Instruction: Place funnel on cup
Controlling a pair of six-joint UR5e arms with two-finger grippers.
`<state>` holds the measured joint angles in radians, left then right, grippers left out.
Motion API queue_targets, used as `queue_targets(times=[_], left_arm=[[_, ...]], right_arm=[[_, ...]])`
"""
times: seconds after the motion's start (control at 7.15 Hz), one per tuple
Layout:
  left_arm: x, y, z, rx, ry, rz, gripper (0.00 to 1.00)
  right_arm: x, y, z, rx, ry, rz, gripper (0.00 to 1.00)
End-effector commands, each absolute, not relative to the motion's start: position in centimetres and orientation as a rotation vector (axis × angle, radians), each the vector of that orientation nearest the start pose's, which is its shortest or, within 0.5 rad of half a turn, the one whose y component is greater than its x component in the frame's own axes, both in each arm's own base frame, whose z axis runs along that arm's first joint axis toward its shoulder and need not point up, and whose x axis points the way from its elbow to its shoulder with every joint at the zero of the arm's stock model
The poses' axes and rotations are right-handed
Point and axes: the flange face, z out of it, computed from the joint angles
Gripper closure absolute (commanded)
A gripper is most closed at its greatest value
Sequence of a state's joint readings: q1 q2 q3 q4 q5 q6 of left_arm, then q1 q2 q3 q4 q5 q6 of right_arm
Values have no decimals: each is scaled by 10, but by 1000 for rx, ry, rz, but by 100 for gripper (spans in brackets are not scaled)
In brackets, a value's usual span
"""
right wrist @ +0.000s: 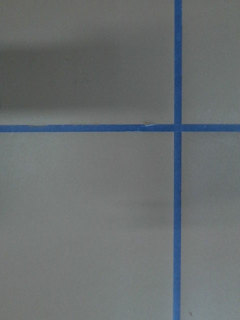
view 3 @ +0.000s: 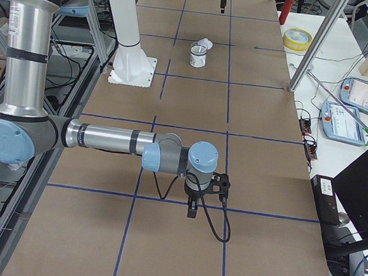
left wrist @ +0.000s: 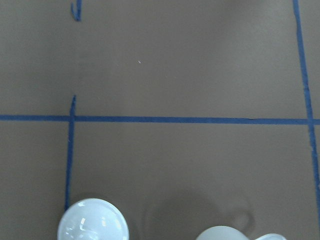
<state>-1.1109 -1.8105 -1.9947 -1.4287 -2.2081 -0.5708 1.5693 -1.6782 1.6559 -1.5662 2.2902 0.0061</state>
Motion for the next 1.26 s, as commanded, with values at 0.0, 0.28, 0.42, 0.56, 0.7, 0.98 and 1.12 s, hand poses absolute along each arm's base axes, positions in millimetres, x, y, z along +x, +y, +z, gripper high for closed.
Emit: queue_targets(times=[0.0,0.28,0.42,0.56,0.7,0.98,1.12], left_arm=[[54,-512,470,123,755,157,0],[-39,-494,564,154,710,304,0],[-57,-467,608,88,716,260,0],[-61,-450,626,51,723,234,0],[-64,-448,627,63,723,238,0],[-68,-444,629,55,770,201,0],[-70,-443,630,55,769,197,0]], right_arm=[[67,-445,670,-19,-719,10,0],[67,-445,670,-19,-719,10,0],[67,-445,671,-20,-719,11,0],[67,-445,670,-19,-719,10,0],[67,-445,670,-19,-719,10,0],[67,-445,670,-19,-719,10,0],[67,-445,671,-20,-719,11,0]])
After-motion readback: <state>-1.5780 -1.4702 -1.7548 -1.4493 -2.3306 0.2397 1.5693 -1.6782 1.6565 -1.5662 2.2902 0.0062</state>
